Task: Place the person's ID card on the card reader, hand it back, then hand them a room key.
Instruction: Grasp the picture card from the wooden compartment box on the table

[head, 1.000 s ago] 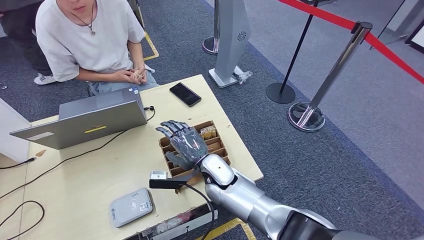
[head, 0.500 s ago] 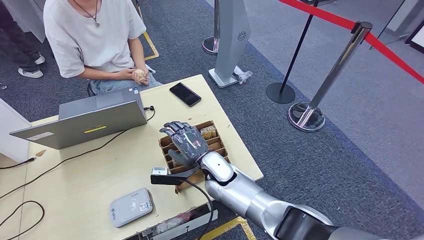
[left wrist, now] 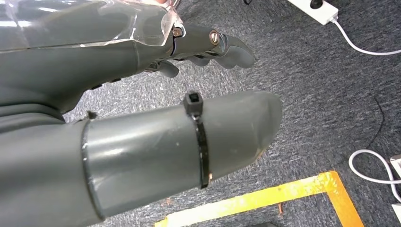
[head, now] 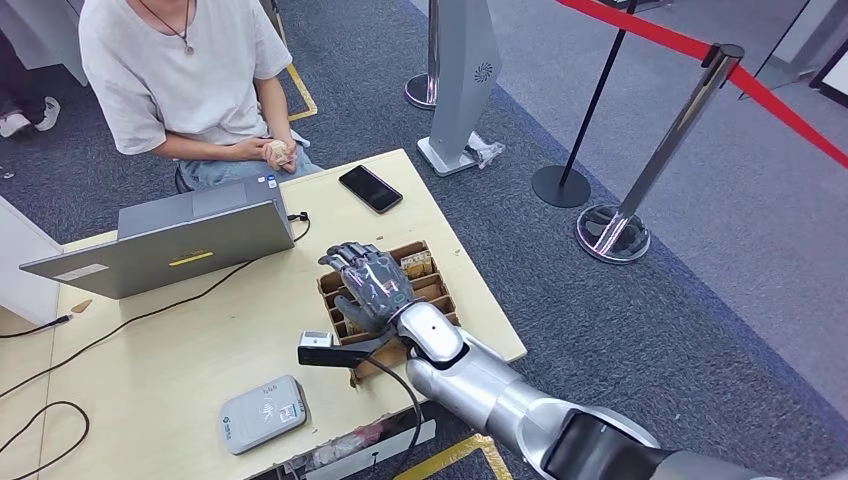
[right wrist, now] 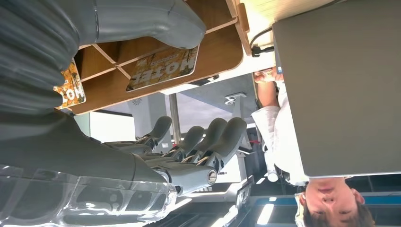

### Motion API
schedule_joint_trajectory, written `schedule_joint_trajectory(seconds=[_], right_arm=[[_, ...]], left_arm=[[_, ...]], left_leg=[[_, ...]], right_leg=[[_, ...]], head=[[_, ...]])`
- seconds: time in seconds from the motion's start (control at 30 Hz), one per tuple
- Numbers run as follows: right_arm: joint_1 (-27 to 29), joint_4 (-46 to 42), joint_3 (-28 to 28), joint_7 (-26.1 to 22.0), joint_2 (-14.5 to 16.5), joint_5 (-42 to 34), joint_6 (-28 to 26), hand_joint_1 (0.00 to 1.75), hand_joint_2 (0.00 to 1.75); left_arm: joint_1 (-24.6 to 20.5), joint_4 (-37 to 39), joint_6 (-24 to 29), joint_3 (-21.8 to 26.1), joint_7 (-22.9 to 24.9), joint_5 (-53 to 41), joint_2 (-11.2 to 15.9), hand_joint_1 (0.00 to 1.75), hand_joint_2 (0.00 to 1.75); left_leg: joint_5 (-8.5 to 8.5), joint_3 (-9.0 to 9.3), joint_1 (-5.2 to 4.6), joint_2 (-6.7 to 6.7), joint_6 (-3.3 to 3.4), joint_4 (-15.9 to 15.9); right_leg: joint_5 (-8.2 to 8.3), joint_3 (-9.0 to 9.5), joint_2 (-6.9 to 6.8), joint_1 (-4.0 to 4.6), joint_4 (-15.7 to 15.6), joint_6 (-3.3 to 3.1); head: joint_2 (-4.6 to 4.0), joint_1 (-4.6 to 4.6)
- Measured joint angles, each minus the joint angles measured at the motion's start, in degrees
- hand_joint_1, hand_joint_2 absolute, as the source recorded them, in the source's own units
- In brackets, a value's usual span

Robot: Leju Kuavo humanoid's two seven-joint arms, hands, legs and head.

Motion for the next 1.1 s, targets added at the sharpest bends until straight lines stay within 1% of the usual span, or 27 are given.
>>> schedule_joint_trajectory(seconds=[0.37,0.63,1.1], right_arm=[[-0.23,0.36,-0.23,0.09,0.08,0.79,-0.2,0.69,1.75],[0.45,0.43,-1.53,0.57,-0.13,0.83,-0.82,0.77,1.75],[1.41,0.04,-2.78,0.73,-0.64,0.85,-1.14,0.77,1.75]], left_arm=[[0.07,0.0,0.01,0.02,0.0,-0.04,0.06,0.0,0.0],[0.07,0.0,0.03,0.02,-0.02,-0.37,0.07,0.0,0.0],[0.13,0.0,0.03,0.02,-0.06,-0.36,0.07,0.0,0.0]], left_leg=[[0.0,0.0,0.0,0.0,0.0,0.0],[0.0,0.0,0.0,0.0,0.0,0.0],[0.0,0.01,0.0,0.01,0.0,0.0]], right_leg=[[0.0,-0.01,0.0,0.0,0.0,0.0],[0.0,-0.02,0.0,0.0,-0.01,0.0],[0.0,-0.02,0.01,0.0,-0.01,0.0]], head=[[0.0,-0.01],[0.0,0.0],[0.0,-0.01]])
